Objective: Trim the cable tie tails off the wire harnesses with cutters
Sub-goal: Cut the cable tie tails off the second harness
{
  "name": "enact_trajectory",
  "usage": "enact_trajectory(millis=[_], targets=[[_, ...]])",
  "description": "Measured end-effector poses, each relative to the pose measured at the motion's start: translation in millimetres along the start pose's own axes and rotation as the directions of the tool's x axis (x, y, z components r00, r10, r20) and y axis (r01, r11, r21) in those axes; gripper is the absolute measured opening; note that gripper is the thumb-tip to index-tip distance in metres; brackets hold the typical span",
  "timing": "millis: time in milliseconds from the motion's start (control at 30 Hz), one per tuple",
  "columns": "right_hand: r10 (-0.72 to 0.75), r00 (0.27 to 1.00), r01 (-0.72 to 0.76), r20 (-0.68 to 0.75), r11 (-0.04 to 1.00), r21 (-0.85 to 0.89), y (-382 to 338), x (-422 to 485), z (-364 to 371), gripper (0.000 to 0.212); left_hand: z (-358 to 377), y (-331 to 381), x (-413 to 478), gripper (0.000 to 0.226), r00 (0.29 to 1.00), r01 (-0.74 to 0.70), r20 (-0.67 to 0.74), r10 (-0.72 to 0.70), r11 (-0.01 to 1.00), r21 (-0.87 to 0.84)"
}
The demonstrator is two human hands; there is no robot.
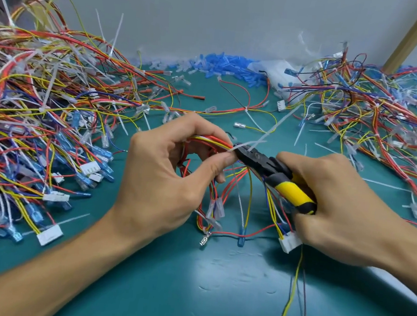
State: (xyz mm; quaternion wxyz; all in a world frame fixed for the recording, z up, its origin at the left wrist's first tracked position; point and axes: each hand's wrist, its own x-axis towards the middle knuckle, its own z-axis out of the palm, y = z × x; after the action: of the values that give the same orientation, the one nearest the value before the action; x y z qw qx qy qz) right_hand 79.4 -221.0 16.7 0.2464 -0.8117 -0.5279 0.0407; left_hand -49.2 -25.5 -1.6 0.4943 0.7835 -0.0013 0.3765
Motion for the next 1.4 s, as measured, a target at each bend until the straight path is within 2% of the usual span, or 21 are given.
enact_trajectory(millis=[467,633,767,933,1067,1300,1400], targets=[[0.051,0.998,-0.053,0.024,0.996,0.072,-5,-5,-2,0.016,1,5,-1,0.01,0.999,0.036,-0.005,-0.036,0.999,-0.018],[0.074,0.996,-0.077,0.043,0.995,0.069,-1,-2,1,0.021,2,2,0,0.011,0.998,0.055,0.005,-0.055,0.998,-0.026],[0.061,0.998,-0.06,-0.019,0.997,0.055,1,1,1,0.018,2,0,3,0.013,0.993,0.118,-0.004,-0.119,0.99,-0.07],[0.146,0.977,-0.116,-0.154,0.975,0.192,5,4,-11,0.021,0,1,7,0.018,0.978,0.207,0.008,-0.208,0.968,-0.139],[0.119,0.971,-0.105,-0.207,0.992,0.076,3,2,-14,0.029,1,0,9,0.023,0.969,0.246,0.015,-0.247,0.957,-0.154],[-0.008,0.995,-0.003,-0.099,0.995,-0.102,0,1,-9,0.025,0,-2,6,0.021,0.974,0.226,0.065,-0.218,0.964,-0.144],[-0.042,0.994,0.029,-0.1,0.991,-0.127,-2,1,-10,0.02,0,-5,6,0.022,0.981,0.177,0.088,-0.171,0.982,-0.06]])
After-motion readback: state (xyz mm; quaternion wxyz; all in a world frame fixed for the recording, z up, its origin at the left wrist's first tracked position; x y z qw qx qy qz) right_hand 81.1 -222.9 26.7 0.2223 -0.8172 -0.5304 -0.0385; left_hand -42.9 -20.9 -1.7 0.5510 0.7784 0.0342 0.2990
